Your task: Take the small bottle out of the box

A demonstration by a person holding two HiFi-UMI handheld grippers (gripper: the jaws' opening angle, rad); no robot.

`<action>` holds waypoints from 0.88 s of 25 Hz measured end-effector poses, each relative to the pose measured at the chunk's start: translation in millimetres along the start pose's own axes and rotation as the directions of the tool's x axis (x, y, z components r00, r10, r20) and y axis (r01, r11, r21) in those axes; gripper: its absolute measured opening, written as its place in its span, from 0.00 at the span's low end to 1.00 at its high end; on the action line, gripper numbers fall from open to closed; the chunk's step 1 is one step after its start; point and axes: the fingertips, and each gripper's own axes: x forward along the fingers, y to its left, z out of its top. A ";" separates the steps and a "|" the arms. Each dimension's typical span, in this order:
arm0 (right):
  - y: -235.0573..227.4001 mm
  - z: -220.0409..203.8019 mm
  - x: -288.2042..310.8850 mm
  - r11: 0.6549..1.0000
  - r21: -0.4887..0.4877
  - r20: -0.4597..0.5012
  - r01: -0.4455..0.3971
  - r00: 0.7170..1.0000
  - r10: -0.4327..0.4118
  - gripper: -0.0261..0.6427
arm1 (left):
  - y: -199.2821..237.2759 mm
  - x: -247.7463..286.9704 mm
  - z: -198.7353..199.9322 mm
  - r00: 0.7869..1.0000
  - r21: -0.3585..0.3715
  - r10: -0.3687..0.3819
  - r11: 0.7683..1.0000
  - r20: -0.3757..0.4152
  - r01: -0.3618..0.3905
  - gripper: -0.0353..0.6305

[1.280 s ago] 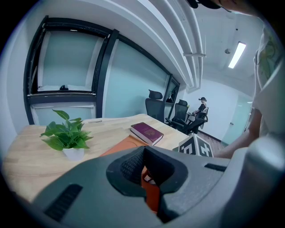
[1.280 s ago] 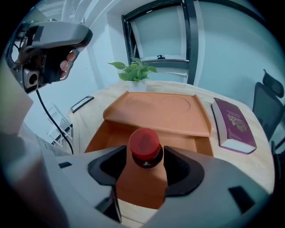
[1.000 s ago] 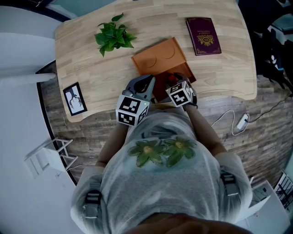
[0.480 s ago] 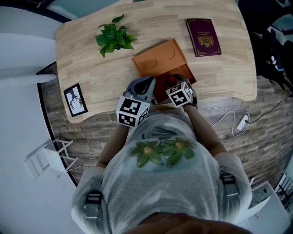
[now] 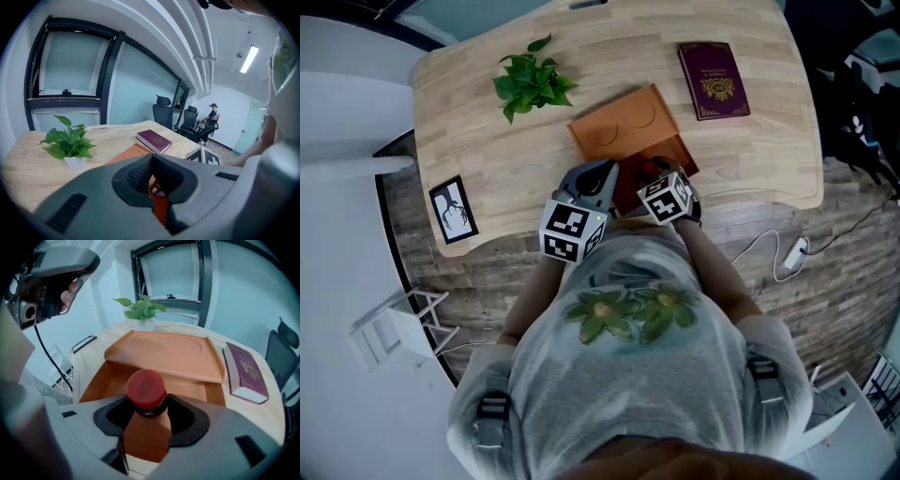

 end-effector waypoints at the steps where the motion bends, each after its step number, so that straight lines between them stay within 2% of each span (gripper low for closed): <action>1: -0.3 0.3 -0.2 1.000 0.004 0.002 -0.002 1.000 0.002 0.37 | 0.0 0.6 0.3 1.000 0.000 -0.001 1.000 0.001 0.001 0.06; 22: -6.6 12.5 -24.1 0.999 0.041 0.069 0.011 0.998 -0.014 0.37 | -0.2 -2.4 -0.8 1.000 0.002 0.000 1.000 0.008 0.000 0.06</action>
